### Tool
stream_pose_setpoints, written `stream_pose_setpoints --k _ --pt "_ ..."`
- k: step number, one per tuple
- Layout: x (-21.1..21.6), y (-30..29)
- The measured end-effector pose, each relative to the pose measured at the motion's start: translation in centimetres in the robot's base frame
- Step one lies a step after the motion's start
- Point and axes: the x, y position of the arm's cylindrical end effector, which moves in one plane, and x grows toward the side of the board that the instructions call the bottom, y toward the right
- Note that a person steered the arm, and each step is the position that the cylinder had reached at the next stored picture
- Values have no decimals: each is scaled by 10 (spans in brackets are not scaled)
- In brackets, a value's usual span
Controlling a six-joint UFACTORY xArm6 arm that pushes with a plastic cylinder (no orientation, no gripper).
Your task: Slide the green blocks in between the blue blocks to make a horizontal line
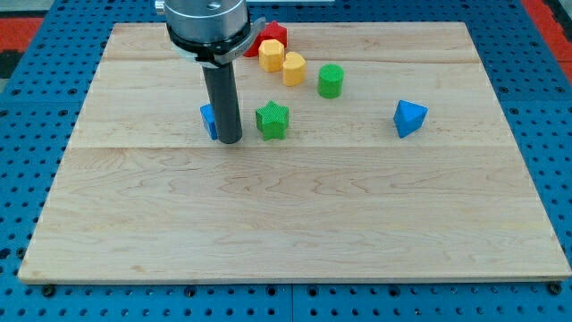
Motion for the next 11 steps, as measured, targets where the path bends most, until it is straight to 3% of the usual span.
stream_pose_setpoints --k 1,2,3,4,6,7,9,10,11 --pt "9 -2" --pt "25 92" --pt "-13 184" --pt "-69 192" --pt "-106 166" --pt "-103 141" --pt "-130 152" --pt "-162 151" --pt "-114 135"
